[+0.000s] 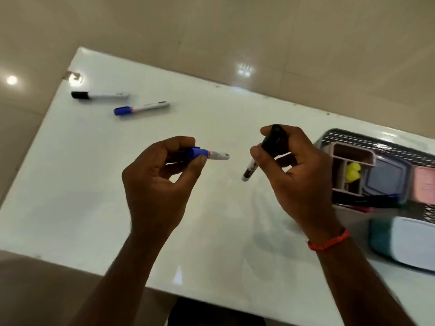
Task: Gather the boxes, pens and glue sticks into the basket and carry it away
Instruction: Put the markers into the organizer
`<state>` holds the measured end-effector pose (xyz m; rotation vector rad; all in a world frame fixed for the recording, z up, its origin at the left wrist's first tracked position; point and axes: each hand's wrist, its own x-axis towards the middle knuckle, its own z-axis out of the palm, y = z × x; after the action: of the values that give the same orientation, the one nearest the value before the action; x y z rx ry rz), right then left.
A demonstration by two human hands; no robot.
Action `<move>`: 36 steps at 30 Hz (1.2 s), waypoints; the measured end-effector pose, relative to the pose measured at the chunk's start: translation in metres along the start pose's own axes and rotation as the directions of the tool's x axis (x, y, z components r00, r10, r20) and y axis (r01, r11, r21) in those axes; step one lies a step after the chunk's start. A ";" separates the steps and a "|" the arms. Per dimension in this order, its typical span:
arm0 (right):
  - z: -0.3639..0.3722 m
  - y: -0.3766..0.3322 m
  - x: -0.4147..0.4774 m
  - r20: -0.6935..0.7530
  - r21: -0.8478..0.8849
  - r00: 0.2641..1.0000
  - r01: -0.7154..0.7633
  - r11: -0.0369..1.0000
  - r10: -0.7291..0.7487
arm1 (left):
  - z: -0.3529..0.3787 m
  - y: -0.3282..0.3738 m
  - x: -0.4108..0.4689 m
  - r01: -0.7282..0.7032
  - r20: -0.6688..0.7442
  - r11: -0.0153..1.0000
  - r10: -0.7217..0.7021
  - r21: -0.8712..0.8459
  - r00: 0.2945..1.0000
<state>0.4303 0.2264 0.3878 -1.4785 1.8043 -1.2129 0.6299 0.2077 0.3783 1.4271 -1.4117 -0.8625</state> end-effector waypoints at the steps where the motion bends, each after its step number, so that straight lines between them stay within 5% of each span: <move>1: -0.015 0.001 0.001 -0.038 0.006 0.999 0.007 1.000 -0.007 | 0.013 0.009 -0.002 -0.013 0.004 1.000 0.013 -0.018 1.000; 16: -0.199 0.067 0.021 -0.381 -0.045 0.924 -0.048 0.998 0.027 | 0.190 0.101 -0.018 -0.135 0.172 0.982 0.157 -0.132 0.973; 28: -0.202 0.133 0.027 -0.224 -0.094 0.967 -0.142 0.985 0.118 | 0.261 0.086 -0.018 -0.346 0.398 0.936 0.295 0.060 0.869; 36: -0.194 0.157 0.032 -0.110 -0.153 0.980 -0.183 0.971 0.167 | 0.273 0.067 -0.008 -0.353 0.498 0.931 0.264 0.091 0.826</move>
<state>0.1844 0.2590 0.3482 -1.3312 2.0939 -1.0890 0.3505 0.1854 0.3496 1.0976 -2.0817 -0.9286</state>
